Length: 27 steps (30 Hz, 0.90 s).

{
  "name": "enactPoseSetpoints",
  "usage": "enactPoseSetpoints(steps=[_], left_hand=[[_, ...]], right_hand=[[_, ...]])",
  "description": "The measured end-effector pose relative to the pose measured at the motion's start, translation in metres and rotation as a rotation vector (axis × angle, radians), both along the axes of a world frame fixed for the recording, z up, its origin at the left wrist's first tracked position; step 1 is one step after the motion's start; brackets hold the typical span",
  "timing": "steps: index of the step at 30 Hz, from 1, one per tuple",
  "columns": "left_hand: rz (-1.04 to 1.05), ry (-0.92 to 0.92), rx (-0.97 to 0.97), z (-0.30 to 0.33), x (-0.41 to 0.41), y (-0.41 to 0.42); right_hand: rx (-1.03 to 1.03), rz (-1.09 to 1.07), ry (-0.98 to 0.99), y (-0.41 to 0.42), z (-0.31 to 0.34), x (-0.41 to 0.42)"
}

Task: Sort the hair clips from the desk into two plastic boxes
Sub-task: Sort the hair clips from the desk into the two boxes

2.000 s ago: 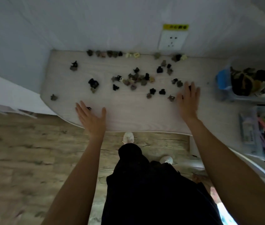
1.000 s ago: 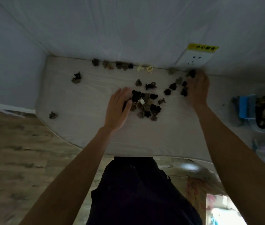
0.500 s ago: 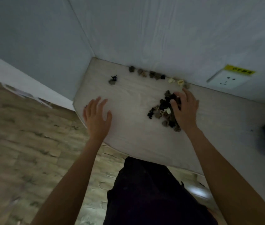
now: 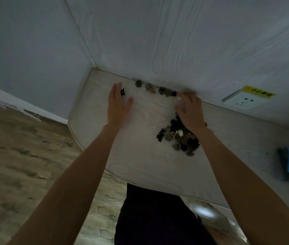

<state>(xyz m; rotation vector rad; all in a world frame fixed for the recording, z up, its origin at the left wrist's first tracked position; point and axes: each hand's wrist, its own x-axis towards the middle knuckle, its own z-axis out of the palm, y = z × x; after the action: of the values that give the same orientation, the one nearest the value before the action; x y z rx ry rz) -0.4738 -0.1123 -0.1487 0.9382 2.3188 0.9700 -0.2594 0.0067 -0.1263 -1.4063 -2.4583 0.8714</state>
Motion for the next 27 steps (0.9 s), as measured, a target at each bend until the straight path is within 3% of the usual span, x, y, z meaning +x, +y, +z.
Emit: enactPoseSetpoints(steps=[3, 6, 15, 22, 27], left_hand=[[-0.080, -0.012, 0.012, -0.001, 0.001, 0.030], [-0.170, 0.103, 0.029, -0.006, 0.013, 0.047], [-0.628, 0.132, -0.001, -0.005, 0.092, 0.052], [-0.815, -0.081, -0.090, 0.006, 0.143, 0.037], [-0.766, 0.000, -0.002, 0.023, 0.125, 0.012]], right_hand=[[0.034, 0.035, -0.104, 0.006, -0.002, -0.014], [0.097, 0.089, -0.179, 0.010, -0.001, -0.026], [0.008, 0.135, -0.165, 0.011, 0.004, 0.019], [-0.077, -0.051, -0.119, -0.024, 0.006, 0.092], [-0.187, -0.349, 0.078, -0.066, 0.017, 0.137]])
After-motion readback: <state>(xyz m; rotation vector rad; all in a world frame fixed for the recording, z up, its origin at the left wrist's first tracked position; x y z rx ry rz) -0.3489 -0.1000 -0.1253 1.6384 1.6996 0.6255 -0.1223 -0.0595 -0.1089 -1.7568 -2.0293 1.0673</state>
